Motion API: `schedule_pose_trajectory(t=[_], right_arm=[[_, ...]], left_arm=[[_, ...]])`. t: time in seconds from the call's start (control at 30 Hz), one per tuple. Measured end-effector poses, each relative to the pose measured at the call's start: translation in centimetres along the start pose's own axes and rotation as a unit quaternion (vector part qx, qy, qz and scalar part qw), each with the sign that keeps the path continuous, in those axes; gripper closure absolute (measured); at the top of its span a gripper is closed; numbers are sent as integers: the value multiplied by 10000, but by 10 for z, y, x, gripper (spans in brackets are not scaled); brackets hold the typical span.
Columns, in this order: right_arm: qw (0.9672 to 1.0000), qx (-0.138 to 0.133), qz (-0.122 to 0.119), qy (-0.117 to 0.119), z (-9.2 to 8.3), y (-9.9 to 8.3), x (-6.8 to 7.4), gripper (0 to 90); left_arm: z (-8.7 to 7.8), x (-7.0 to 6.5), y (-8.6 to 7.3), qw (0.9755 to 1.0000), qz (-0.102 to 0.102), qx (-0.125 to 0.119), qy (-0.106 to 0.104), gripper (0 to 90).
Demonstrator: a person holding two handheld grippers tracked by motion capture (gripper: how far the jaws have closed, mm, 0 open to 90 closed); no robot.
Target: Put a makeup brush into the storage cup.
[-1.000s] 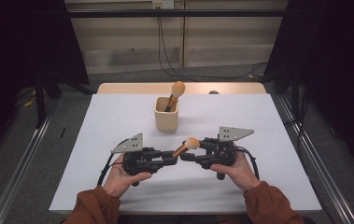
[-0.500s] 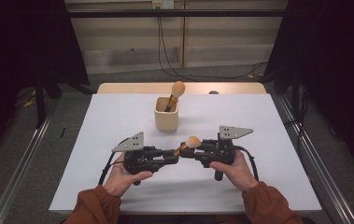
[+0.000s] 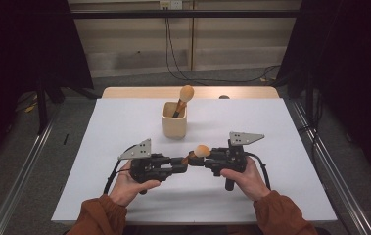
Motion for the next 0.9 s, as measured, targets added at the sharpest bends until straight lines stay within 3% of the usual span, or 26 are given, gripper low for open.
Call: schedule_pose_trajectory(t=[0.23,0.5,0.87,0.9], right_arm=[[9999,137,-40,-65,-2,2,0,747],[9996,116,-117,-245,-14,9,-2,747],[9983,227,-207,-489,-30,15,-6,747],[9983,236,-213,-497,-30,15,-6,747]], left_arm=[[-1,3,-1,9999,-125,26,39,650],[-7,5,0,9995,-269,-21,132,573],[-24,9,7,9968,-566,-205,524,348],[-25,10,7,9962,-531,-191,659,310]])
Point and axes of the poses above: each handheld gripper's, and its own axes: z roughly forward along the jaws, y roughly out of its top, x roughly to its left, the point moved 2 cm from there along z, roughly forward along the jaws, and after that the axes turned 4 degrees about -z, right-handed, at the moved point
